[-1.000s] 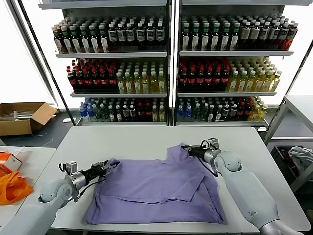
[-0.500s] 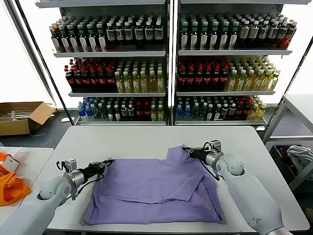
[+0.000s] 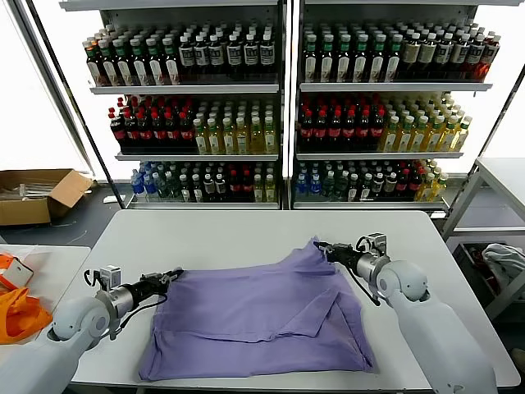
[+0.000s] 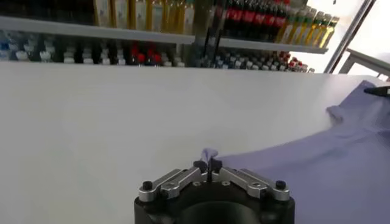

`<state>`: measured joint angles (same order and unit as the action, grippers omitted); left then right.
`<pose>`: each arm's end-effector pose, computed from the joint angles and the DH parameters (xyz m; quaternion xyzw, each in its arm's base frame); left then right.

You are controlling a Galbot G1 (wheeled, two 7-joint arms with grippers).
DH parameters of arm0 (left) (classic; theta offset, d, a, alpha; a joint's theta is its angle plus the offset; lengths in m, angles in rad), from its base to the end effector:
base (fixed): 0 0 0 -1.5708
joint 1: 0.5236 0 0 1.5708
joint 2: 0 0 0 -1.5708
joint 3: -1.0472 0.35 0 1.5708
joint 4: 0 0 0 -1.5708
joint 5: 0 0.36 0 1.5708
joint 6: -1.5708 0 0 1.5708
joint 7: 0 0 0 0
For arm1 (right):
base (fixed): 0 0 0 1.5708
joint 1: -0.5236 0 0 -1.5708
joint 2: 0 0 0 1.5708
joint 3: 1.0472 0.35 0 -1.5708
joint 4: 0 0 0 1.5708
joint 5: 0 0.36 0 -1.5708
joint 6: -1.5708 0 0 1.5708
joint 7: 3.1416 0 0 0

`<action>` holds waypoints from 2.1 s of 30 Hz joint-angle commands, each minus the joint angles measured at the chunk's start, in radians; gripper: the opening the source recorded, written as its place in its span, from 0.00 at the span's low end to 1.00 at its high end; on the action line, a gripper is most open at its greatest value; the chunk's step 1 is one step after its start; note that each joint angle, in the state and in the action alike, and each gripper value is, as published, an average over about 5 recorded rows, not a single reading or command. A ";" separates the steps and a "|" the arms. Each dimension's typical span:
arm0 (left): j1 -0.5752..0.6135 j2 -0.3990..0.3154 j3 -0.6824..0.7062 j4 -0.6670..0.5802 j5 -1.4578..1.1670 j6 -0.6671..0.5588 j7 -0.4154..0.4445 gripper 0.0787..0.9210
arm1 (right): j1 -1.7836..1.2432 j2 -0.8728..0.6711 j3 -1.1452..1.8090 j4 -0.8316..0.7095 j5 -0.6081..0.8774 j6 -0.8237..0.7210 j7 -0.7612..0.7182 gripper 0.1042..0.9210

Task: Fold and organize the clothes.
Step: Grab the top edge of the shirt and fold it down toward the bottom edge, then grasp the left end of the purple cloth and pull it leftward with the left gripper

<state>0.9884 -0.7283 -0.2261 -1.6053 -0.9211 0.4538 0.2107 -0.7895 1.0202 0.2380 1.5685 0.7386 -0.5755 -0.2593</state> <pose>0.3612 0.1817 -0.2827 -0.2135 -0.9311 0.0438 0.2924 0.4237 -0.0971 -0.2524 0.2638 -0.9331 -0.0699 0.2342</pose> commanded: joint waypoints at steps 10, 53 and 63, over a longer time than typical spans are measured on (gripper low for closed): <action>0.431 0.065 -0.319 -0.396 -0.013 0.007 -0.074 0.02 | -0.483 -0.167 0.291 0.475 0.114 -0.003 0.049 0.00; 0.802 -0.311 -0.407 -0.537 0.168 -0.096 -0.478 0.75 | -0.845 -0.011 0.476 0.444 -0.116 0.598 -0.049 0.83; 0.826 -0.341 -0.305 -0.533 0.201 -0.083 -0.526 0.87 | -0.840 -0.033 0.461 0.437 -0.096 0.601 -0.048 0.88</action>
<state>1.7915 -1.0058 -0.6357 -2.1347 -0.7574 0.3910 -0.2116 -1.6228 0.9860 0.6960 2.0260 0.6459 -0.0396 -0.2897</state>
